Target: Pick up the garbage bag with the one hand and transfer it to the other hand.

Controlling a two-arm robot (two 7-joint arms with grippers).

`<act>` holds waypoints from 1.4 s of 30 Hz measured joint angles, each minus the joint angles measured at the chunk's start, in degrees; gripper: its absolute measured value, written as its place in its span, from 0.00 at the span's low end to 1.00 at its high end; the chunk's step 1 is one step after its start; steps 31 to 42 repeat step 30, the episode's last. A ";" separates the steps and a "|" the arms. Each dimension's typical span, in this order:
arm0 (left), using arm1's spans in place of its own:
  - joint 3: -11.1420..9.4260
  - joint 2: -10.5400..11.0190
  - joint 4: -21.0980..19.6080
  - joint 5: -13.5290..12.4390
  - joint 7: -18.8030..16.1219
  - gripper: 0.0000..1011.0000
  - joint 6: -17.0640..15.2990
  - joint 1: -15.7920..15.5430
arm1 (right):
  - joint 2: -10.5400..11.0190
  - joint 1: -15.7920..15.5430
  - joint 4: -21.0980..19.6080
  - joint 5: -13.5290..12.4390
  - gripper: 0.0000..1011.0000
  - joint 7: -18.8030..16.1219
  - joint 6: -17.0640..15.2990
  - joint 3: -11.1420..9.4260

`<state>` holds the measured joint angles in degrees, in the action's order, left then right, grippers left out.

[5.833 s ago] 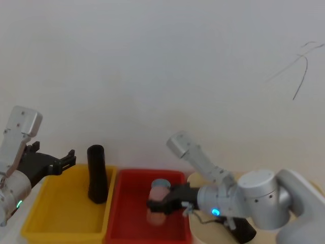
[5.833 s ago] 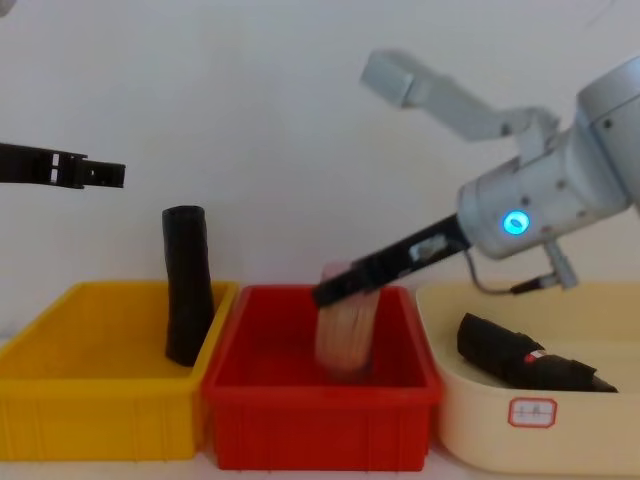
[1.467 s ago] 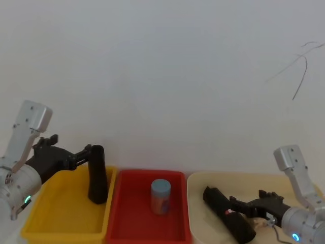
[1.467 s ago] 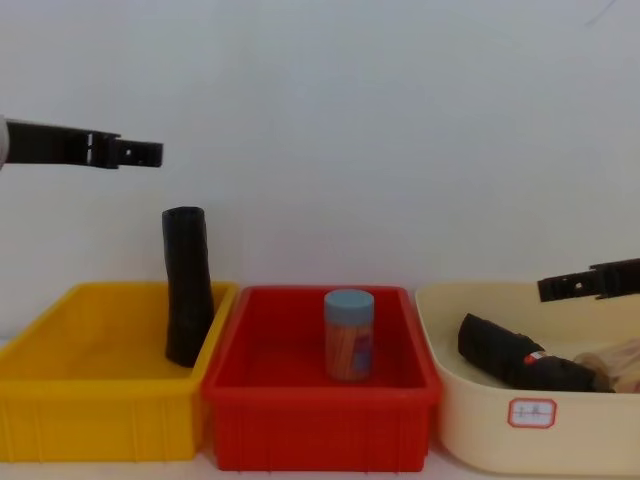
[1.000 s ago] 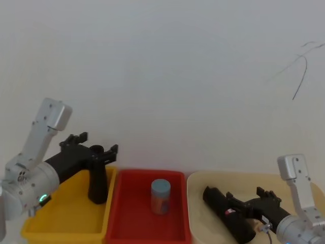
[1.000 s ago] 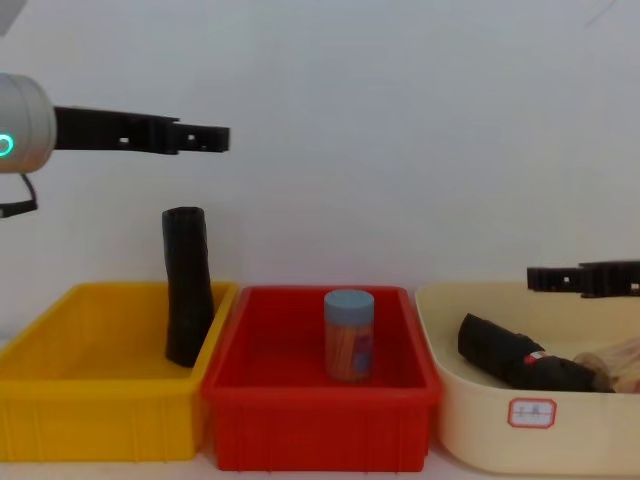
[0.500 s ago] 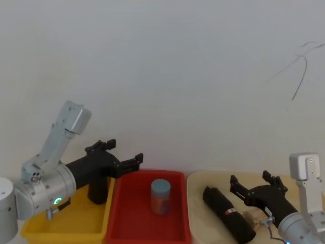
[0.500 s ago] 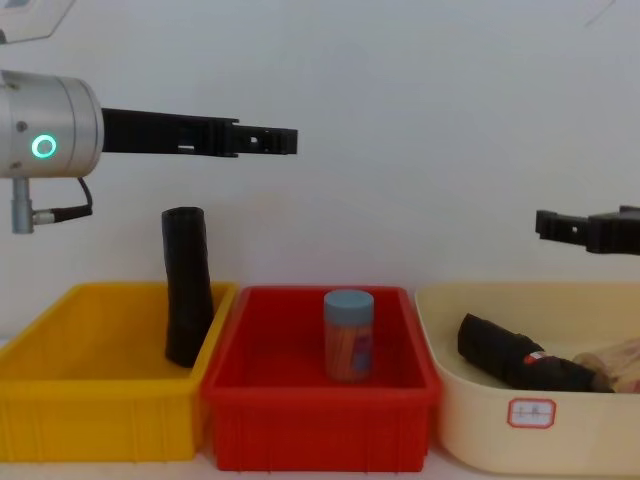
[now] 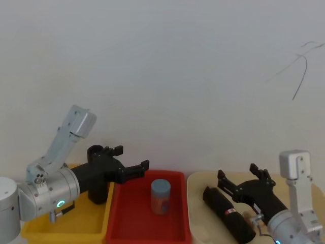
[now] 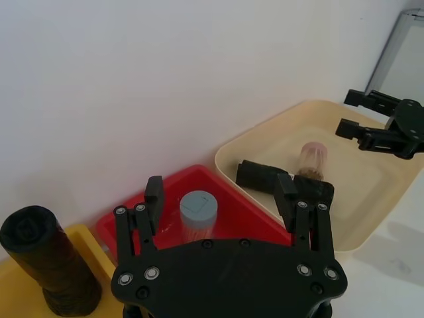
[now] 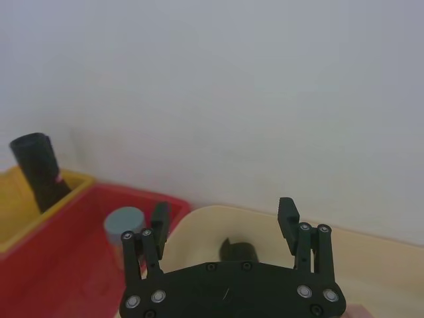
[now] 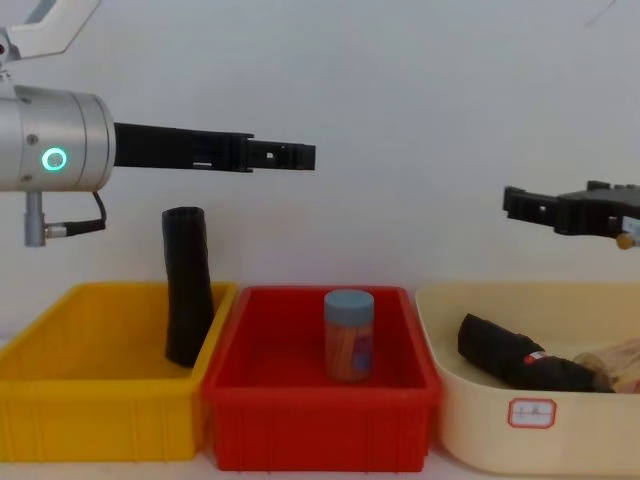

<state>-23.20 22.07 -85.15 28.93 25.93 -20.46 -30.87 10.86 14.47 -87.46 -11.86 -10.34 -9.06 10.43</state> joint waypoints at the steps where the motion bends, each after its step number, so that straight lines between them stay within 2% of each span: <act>1: -0.05 0.01 0.09 0.04 0.10 0.99 0.01 -0.04 | 0.00 0.09 0.04 0.02 0.99 -0.17 0.01 0.14; 17: -0.59 0.12 1.05 0.53 1.16 0.99 0.23 -0.54 | 0.02 1.11 0.75 0.24 0.99 -2.11 0.08 1.94; 42: -0.71 0.16 1.25 0.62 1.41 0.99 0.30 -0.63 | 0.02 1.33 0.88 0.30 0.99 -2.54 0.08 2.30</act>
